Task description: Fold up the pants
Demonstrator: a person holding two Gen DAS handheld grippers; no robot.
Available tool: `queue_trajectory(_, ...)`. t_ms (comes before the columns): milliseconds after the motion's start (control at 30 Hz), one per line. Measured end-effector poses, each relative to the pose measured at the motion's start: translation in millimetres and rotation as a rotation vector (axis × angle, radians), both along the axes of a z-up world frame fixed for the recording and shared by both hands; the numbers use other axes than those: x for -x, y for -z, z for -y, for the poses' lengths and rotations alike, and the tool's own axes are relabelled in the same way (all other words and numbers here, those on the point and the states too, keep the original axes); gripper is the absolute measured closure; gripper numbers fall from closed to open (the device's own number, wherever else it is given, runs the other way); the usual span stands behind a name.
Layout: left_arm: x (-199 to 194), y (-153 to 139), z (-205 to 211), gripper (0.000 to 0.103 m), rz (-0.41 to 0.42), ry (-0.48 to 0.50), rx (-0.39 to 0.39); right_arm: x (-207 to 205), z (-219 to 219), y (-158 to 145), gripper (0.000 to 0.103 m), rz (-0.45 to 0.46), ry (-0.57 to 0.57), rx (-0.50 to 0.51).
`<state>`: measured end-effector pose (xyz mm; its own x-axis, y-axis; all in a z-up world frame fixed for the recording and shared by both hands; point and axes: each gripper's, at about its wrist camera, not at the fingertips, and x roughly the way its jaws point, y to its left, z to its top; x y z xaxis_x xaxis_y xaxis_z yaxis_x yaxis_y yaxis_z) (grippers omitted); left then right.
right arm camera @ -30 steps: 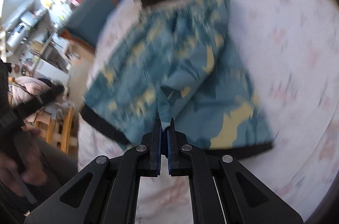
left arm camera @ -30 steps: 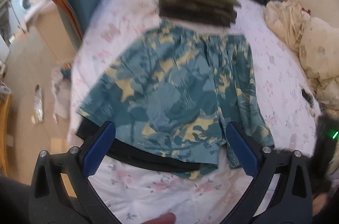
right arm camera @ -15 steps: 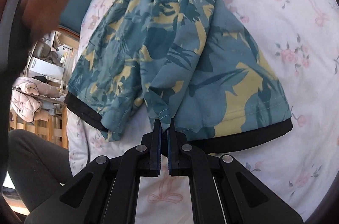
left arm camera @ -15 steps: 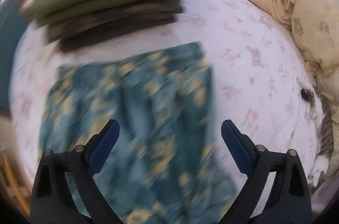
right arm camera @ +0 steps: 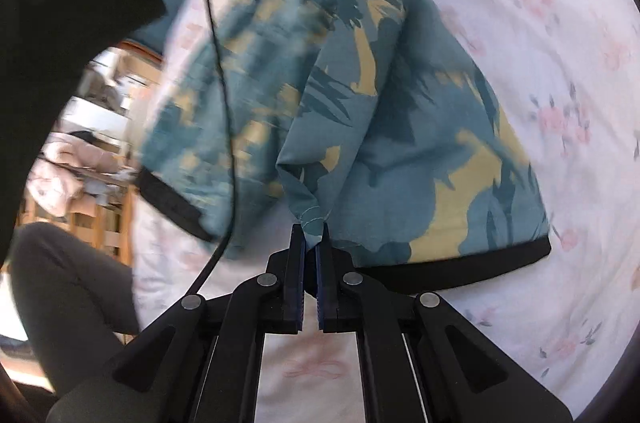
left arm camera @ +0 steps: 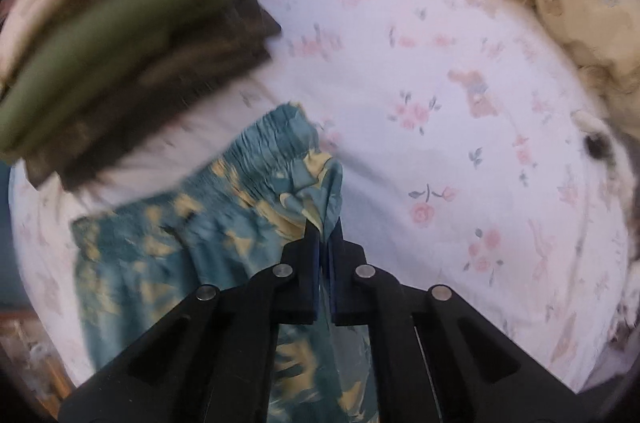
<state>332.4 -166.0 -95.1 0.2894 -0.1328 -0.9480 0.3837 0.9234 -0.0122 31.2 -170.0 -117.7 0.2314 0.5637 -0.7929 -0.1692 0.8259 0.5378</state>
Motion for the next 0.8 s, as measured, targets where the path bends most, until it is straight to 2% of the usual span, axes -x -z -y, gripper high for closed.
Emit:
queue_trajectory(67,-1.9,-22.9,-26.6,0.102,0.002,0.010,0.010,3.8,-6.8,-28.5,0.100,0.081,-0.032,-0.075)
queue_trajectory(167,-10.5,-44.6,-60.0,0.102,0.016,0.019,-0.017,1.0,-25.6,-65.2,0.100,0.165,-0.088,-0.169)
queue_trajectory(267,-19.1,-54.7,-100.0,0.102,0.028,0.007,-0.054,-13.3,-61.3,-90.8,0.100,0.205,-0.146,-0.230)
queue_trajectory(333,-27.2,-47.3,-120.4,0.102,0.026,0.005,-0.097,-24.9,-93.3,-100.3,0.100,0.224,-0.190,-0.251)
queue_trajectory(433,-35.7,-22.6,-154.7,0.102,0.014,-0.006,-0.183,-40.7,-134.9,-99.7,0.100,0.224,-0.239,-0.265)
queue_trajectory(467,-38.0,-4.8,-164.3,0.102,0.005,-0.012,-0.223,-46.8,-149.4,-94.9,0.099,0.215,-0.252,-0.268)
queue_trajectory(533,-42.0,23.3,-182.1,0.101,-0.017,-0.036,-0.254,-58.5,-175.2,-78.2,0.100,0.179,-0.274,-0.259)
queue_trajectory(633,-44.3,50.0,-212.7,0.101,-0.043,-0.126,-0.230,-66.8,-197.8,-54.7,0.100,0.130,-0.292,-0.216)
queue_trajectory(733,-38.6,54.4,-225.7,0.101,-0.023,-0.124,-0.209,-67.5,-210.7,-39.9,0.100,0.092,-0.308,-0.176)
queue_trajectory(800,-36.5,51.1,-234.6,0.096,-0.010,-0.135,-0.179,-68.5,-213.8,-36.9,0.100,0.080,-0.309,-0.162)
